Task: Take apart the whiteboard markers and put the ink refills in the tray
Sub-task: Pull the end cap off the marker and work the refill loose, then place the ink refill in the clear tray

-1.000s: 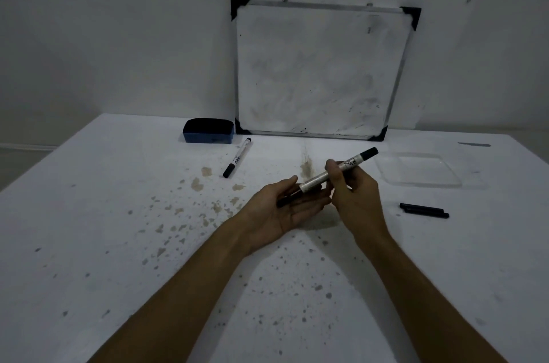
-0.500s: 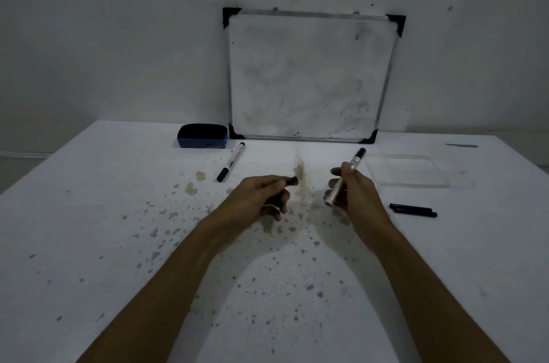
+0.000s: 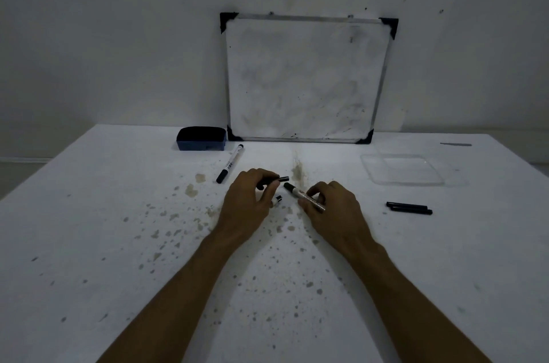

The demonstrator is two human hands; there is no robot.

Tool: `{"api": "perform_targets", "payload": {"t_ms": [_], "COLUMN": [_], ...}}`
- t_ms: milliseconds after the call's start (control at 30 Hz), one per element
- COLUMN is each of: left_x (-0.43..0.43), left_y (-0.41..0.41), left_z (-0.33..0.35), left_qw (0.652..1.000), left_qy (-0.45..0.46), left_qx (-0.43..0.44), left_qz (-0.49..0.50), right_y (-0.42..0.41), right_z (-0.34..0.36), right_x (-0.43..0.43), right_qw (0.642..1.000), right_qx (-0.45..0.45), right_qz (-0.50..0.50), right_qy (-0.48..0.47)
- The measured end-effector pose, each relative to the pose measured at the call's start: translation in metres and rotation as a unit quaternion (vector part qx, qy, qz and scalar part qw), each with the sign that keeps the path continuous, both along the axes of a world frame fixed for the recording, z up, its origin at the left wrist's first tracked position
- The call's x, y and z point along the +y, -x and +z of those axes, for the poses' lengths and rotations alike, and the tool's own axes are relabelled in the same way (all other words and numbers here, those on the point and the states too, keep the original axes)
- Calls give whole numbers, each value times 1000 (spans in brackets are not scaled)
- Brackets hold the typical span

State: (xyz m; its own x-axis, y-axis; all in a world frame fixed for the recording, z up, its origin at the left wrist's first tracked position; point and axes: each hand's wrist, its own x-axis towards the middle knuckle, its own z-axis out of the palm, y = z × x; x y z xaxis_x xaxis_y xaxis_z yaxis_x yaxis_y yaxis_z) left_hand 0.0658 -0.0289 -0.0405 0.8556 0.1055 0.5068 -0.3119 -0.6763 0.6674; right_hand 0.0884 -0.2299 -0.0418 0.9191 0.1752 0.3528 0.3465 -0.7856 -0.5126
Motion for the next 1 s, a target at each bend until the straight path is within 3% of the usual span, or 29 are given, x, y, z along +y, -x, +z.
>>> {"api": "perform_targets", "payload": {"t_ms": [167, 267, 433, 533, 667, 800, 1000], "left_x": [-6, -8, -33, -65, -120, -166, -224], "left_y": [2, 7, 23, 28, 15, -22, -104], "left_z": [2, 2, 10, 18, 38, 67, 96], "left_qw": [998, 997, 999, 991, 981, 988, 980], "left_qy": [-68, -71, -4, 87, 110, 60, -77], "left_qx": [-13, -22, 13, 72, 107, 70, 109], "left_qz": [-12, -7, -42, -70, -116, -122, -145], "right_y": [-1, 5, 13, 22, 18, 1, -15], "right_z": [-5, 2, 38, 57, 50, 29, 6], "right_x": [2, -5, -51, -101, -167, -212, -228], "right_qw": [1000, 999, 995, 992, 984, 971, 944], "right_qx": [-16, 29, 98, 115, 113, 77, 29], "right_qz": [4, 31, 26, -25, -119, -217, -326], "right_qy": [3, 2, -12, -46, -65, -59, -53]}}
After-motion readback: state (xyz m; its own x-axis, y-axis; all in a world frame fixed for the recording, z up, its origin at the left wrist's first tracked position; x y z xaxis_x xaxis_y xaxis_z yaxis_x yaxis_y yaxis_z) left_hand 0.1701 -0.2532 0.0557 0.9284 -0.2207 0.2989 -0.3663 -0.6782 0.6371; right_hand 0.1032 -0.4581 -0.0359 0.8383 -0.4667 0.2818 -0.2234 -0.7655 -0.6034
